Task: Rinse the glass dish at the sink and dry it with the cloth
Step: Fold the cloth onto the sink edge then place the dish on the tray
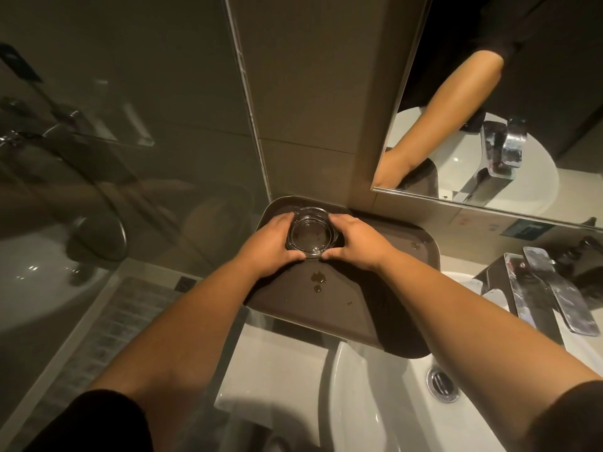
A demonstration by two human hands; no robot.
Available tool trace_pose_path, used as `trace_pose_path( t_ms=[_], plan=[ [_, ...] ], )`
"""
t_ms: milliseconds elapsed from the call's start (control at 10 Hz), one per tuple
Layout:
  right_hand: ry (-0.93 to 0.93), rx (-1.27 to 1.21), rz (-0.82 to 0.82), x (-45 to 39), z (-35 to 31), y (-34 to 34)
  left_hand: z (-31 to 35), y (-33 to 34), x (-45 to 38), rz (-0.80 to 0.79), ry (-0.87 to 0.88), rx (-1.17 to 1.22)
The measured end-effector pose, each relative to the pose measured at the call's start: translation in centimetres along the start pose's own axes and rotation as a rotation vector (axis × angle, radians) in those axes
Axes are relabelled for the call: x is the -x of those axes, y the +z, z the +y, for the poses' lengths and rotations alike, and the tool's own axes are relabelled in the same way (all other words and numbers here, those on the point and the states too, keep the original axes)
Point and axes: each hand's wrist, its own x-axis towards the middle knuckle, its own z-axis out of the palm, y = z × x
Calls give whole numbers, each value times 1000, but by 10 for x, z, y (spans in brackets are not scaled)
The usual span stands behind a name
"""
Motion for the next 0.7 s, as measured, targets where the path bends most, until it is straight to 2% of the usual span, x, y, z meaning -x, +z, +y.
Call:
trace_pose_path(
  t_ms=[500, 600, 700],
  plan=[
    [45, 67, 0, 1, 1, -1, 2, -1, 4, -22, -45, -31],
    [39, 100, 33, 8, 2, -6, 3, -4, 12, 3, -43, -87],
    [16, 152, 125, 23, -5, -14, 9, -6, 26, 92, -4, -241]
  ],
)
